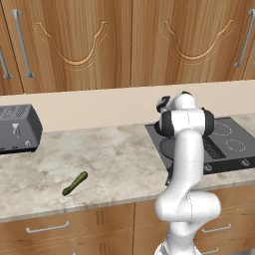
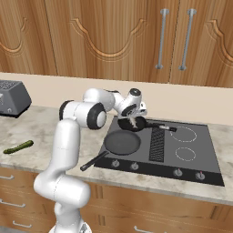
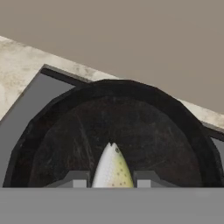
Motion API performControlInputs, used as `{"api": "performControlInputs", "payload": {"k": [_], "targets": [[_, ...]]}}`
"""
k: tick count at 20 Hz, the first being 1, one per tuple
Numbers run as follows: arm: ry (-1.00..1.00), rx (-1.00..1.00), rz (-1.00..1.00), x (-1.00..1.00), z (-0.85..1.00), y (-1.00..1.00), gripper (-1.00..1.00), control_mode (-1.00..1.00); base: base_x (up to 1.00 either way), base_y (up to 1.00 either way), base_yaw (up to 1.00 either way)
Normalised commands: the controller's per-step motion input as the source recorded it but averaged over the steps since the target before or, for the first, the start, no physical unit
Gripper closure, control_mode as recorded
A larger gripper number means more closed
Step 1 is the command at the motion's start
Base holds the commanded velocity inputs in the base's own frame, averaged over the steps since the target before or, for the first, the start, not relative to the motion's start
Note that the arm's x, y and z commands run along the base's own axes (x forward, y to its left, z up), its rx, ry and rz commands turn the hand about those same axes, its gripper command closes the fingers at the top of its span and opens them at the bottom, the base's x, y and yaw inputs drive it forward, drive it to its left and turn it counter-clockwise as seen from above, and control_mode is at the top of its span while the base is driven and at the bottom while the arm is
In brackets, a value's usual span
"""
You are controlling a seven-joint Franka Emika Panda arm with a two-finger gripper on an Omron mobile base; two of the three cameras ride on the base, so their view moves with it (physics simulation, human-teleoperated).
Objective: Place both pans onto different burners. Then place the squash and the fish on different pans.
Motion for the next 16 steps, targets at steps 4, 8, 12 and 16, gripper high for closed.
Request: {"api": "performControlInputs", "payload": {"k": [4, 8, 12, 16], "targets": [[0.07, 0.00, 0.06, 0.00, -0.35, 0.00, 1.00, -1.00, 0.00, 0.00, 0.00], [0.03, 0.00, 0.05, 0.00, -0.12, 0.00, 1.00, -1.00, 0.00, 0.00, 0.00], [0.00, 0.00, 0.06, 0.00, -0.02, 0.00, 1.00, -1.00, 0.00, 0.00, 0.00], [0.00, 0.00, 0.07, 0.06, -0.09, 0.00, -1.00, -1.00, 0.00, 0.00, 0.00]]}}
